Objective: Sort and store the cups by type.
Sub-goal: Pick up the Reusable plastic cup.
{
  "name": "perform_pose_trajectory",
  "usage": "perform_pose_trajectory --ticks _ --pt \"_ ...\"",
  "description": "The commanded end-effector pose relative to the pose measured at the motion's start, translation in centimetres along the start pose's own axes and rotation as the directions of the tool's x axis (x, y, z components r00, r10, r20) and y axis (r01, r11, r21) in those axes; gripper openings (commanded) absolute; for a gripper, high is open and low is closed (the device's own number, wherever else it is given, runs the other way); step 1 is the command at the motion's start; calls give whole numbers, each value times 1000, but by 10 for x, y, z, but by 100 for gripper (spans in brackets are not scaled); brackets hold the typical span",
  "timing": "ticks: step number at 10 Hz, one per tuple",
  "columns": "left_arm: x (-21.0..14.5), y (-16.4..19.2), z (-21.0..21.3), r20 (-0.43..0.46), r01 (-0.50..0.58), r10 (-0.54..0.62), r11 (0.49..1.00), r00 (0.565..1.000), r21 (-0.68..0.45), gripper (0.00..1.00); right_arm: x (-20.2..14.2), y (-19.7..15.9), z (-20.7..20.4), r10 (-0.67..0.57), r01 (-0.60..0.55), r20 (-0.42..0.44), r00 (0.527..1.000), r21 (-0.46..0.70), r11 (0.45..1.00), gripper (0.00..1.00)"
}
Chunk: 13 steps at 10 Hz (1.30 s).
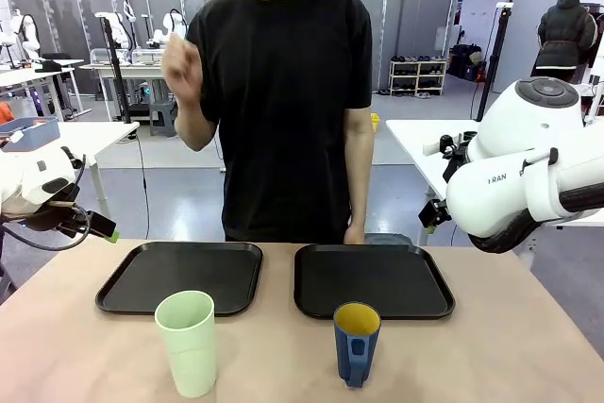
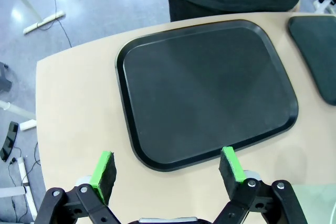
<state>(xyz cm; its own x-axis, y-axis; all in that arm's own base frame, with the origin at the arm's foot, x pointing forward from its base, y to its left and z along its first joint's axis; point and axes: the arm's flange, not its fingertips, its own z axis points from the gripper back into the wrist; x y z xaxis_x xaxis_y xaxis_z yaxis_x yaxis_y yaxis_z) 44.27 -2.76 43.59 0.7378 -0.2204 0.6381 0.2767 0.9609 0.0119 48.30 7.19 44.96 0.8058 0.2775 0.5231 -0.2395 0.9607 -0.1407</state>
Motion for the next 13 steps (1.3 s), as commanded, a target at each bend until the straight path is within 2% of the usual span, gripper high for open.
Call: perform_pose_trajectory --ticks 1,7,11,13 --pt "0 0 0 1 0 0 1000 1000 0 100 0 -2 -1 -3 3 -3 1000 -2 1000 100" --pt "0 0 0 0 0 0 1000 1000 0 100 0 -2 -1 -3 3 -3 1000 -2 1000 100" --pt "-1 4 -1 -35 12 -12 1000 999 12 100 0 -2 -1 -3 3 -3 1000 -2 1000 100" --pt "-1 9 5 -43 78 -77 997 996 30 100 0 -2 -1 -3 3 -3 1000 -2 1000 100"
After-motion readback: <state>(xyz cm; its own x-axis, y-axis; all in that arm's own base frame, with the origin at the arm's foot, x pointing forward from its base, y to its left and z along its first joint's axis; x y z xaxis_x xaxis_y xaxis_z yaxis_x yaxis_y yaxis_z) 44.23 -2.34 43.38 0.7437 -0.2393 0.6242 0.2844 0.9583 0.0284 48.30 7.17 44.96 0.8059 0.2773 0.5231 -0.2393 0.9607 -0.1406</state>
